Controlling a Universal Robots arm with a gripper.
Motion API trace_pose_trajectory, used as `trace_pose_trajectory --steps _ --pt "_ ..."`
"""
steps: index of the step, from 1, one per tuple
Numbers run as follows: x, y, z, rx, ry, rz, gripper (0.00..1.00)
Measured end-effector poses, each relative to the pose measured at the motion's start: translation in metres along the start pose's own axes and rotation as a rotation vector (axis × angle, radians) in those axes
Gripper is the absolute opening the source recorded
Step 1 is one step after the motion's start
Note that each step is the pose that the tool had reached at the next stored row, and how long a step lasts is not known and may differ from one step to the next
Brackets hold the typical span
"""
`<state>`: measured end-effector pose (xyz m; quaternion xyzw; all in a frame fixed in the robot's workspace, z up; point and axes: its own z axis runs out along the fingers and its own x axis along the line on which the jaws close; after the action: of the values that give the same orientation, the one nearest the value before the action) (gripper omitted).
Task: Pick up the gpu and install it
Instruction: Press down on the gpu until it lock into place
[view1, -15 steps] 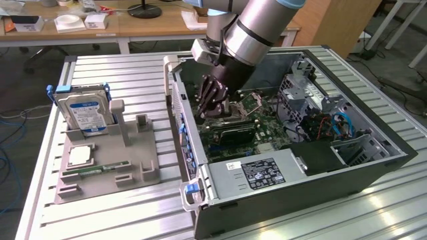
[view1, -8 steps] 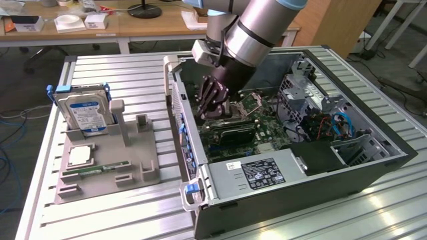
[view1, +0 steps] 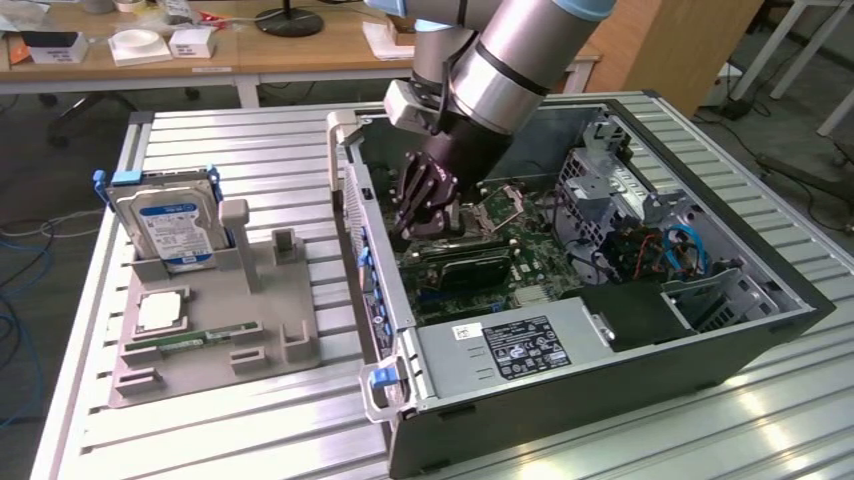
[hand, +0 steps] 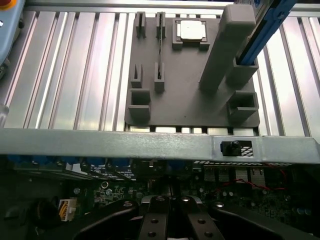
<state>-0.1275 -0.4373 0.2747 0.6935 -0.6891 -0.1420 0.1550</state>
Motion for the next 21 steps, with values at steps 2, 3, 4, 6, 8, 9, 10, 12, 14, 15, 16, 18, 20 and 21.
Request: trace_pose_trajectory --steps 2,3,4,6,8,9,10,12,14,15,16,18,20,21 --pt "0.000 0.0000 0.0000 -0.0003 -0.0001 0.000 0.10" --pt "0.000 0.0000 0.0000 -0.0003 0.0000 0.000 0.10" --pt "0.001 0.0000 0.0000 -0.0003 0.0000 0.000 0.10" --pt "0.001 0.0000 0.0000 -0.0003 -0.0001 0.000 0.10" --pt "0.001 0.0000 0.0000 -0.0003 -0.0001 0.000 0.10" --pt "0.001 -0.0001 0.0001 -0.0004 0.0000 0.000 0.10" --pt "0.001 -0.0002 0.0003 -0.0004 0.0000 0.000 0.10" --pt "0.001 -0.0011 0.0000 -0.0010 0.0001 0.000 0.10" --pt "0.000 -0.0025 -0.0006 -0.0010 -0.0001 0.000 0.10" --pt "0.000 -0.0034 -0.0011 -0.0011 0.0000 0.000 0.10" --pt "0.000 -0.0043 -0.0014 -0.0014 0.0000 0.000 0.10" --pt "0.000 -0.0064 -0.0023 -0.0047 -0.0001 0.000 0.10" --pt "0.000 -0.0092 -0.0036 -0.0140 0.0002 0.000 0.10" --pt "0.000 -0.0110 -0.0045 -0.0189 0.0004 0.000 0.10"
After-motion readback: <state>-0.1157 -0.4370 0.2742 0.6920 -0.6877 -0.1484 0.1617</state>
